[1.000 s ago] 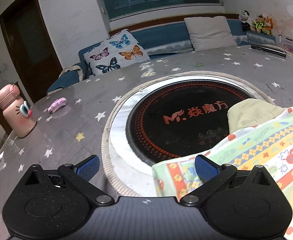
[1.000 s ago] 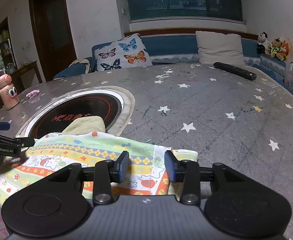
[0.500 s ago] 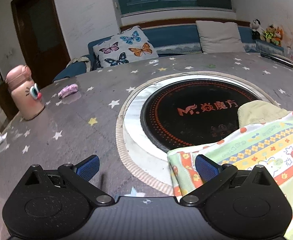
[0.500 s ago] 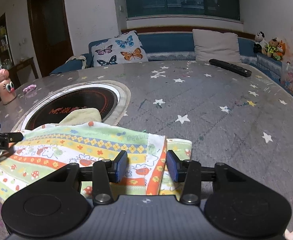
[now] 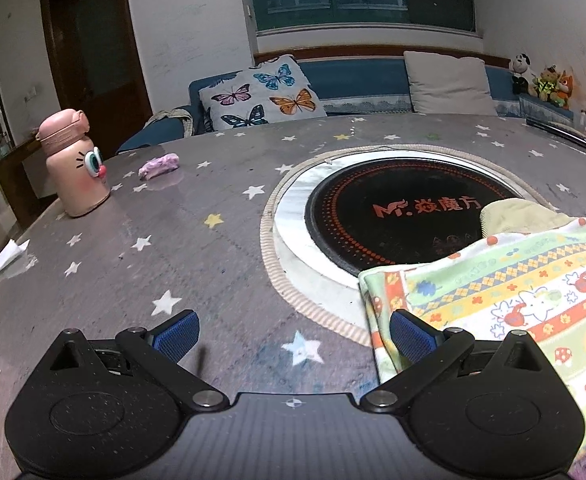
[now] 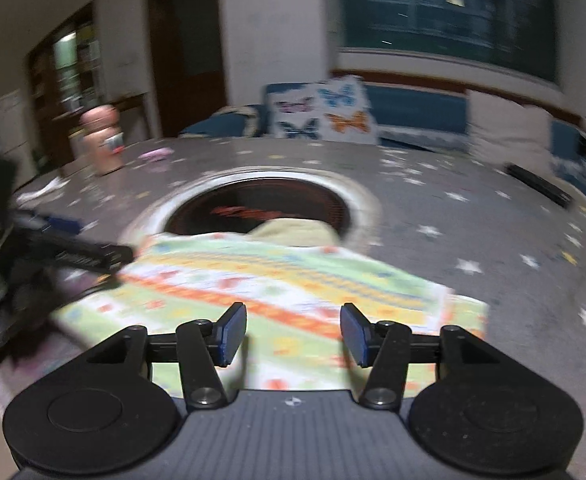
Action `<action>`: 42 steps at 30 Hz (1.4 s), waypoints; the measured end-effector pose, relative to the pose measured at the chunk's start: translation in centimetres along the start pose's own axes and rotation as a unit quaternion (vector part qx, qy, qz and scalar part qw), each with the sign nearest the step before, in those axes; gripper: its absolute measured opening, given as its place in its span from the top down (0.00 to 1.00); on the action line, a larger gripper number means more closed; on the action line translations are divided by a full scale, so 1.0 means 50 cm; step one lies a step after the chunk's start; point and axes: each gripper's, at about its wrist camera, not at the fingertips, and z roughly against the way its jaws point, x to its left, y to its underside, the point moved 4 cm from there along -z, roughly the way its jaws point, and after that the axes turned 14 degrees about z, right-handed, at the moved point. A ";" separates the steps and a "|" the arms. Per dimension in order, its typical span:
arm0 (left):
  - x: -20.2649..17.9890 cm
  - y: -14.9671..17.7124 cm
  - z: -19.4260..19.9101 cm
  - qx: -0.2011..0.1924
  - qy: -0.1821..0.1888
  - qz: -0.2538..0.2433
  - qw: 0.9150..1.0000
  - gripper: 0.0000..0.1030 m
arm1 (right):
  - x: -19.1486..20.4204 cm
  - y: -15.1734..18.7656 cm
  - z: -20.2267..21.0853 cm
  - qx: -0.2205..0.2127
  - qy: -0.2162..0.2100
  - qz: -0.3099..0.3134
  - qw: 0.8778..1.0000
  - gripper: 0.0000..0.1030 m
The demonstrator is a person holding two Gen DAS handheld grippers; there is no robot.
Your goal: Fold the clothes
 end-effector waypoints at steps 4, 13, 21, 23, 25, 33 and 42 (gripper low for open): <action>0.006 0.001 0.010 -0.002 0.000 0.007 1.000 0.00 | 0.073 -0.013 -0.014 -0.005 -0.012 0.064 0.998 0.47; 0.038 0.007 0.026 0.000 -0.001 0.039 0.999 0.00 | 0.184 -0.041 -0.034 -0.029 -0.014 0.167 0.985 0.46; 0.064 0.011 0.033 0.007 0.004 0.071 0.997 0.00 | 0.244 -0.045 -0.042 -0.037 -0.009 0.228 0.973 0.45; 0.066 0.013 0.033 0.010 0.007 0.076 0.997 0.00 | 0.255 -0.052 -0.041 -0.044 -0.008 0.238 0.970 0.40; 0.067 0.014 0.033 0.012 0.011 0.081 0.997 0.00 | 0.266 -0.057 -0.046 -0.046 -0.005 0.245 0.969 0.36; 0.074 0.013 0.038 0.017 0.018 0.093 0.995 0.00 | 0.278 -0.061 -0.042 -0.045 -0.011 0.256 0.966 0.32; 0.062 0.010 0.036 0.035 0.024 0.103 0.994 0.00 | 0.328 -0.049 -0.017 -0.046 -0.076 0.309 0.947 0.33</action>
